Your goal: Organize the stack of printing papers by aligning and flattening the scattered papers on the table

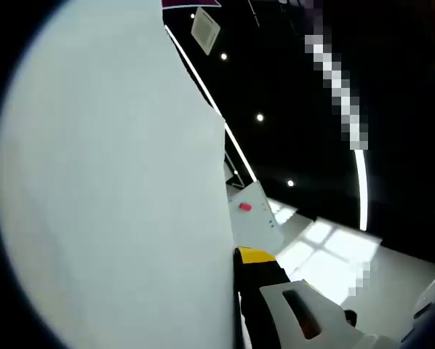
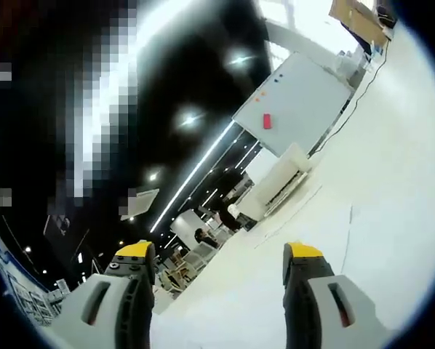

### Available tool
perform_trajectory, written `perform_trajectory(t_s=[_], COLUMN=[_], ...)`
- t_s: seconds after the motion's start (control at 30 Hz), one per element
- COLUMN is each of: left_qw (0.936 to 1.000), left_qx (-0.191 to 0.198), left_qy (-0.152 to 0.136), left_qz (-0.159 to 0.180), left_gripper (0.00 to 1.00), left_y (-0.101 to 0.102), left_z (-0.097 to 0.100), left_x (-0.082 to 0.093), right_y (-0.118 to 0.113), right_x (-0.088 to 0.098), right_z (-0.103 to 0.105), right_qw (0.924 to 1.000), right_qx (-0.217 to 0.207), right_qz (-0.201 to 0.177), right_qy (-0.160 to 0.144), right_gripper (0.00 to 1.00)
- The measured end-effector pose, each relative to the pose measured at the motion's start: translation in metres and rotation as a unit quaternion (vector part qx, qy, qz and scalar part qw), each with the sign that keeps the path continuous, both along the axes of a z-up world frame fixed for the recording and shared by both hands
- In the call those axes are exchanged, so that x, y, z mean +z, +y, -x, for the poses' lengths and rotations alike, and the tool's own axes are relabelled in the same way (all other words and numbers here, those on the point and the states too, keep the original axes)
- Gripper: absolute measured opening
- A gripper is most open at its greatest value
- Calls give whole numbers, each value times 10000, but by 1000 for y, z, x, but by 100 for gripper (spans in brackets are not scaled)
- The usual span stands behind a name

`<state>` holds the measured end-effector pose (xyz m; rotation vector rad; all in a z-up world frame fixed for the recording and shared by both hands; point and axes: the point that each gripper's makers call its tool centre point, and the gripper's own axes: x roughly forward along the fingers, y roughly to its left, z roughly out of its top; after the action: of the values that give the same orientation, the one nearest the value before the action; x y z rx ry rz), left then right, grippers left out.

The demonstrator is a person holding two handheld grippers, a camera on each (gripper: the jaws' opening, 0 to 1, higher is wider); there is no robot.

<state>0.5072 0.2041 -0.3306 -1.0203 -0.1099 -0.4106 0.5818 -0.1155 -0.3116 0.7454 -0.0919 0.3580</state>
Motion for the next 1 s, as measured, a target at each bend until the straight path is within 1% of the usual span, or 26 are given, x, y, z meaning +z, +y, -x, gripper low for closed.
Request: perform_trajectory(t_s=[0.03, 0.13, 0.23, 0.33, 0.4, 0.6, 0.67, 0.77, 0.87, 0.93, 1.0], left_qw=[10000, 10000, 10000, 10000, 10000, 10000, 10000, 10000, 10000, 10000, 9999], left_qx=[-1, -3, -44, -52, -54, -57, -57, -63, -63, -67, -65], left_qy=[-1, -9, -7, -8, -11, -17, -13, -8, -1, 7, 7], left_qz=[-1, -8, -23, -34, -35, -22, -34, -40, -43, -54, -76], left_gripper=[7, 7, 7, 7, 7, 7, 7, 7, 7, 7, 7], left_y=[0, 1, 0, -1, 0, 0, -1, -2, -1, -2, -2], left_z=[0, 0, -1, -1, -1, 0, -1, -1, -2, -2, -2], left_x=[0, 0, 0, -1, -1, 0, 0, 0, -1, -1, -1], right_y=[-1, -6, -8, -10, -14, -19, -23, -26, -32, -35, -35], right_x=[0, -3, -6, -11, -15, -19, -23, -28, -32, -34, -38], right_z=[-1, -7, -13, -19, -24, -34, -42, -48, -54, -58, -62], right_qw=[9999, 9983, 9977, 9966, 9933, 9897, 9862, 9831, 9815, 9806, 9775], right_qx=[-29, -125, -134, -89, -150, -172, -178, -182, -195, -225, -155], right_qz=[101, 561, 667, 811, 1141, 1413, 1633, 1795, 1865, 1901, 2045], right_qy=[-10, -32, -1, 97, 112, 172, 229, 304, 379, 415, 491], right_gripper=[68, 68, 69, 69, 69, 73, 74, 75, 75, 77, 79])
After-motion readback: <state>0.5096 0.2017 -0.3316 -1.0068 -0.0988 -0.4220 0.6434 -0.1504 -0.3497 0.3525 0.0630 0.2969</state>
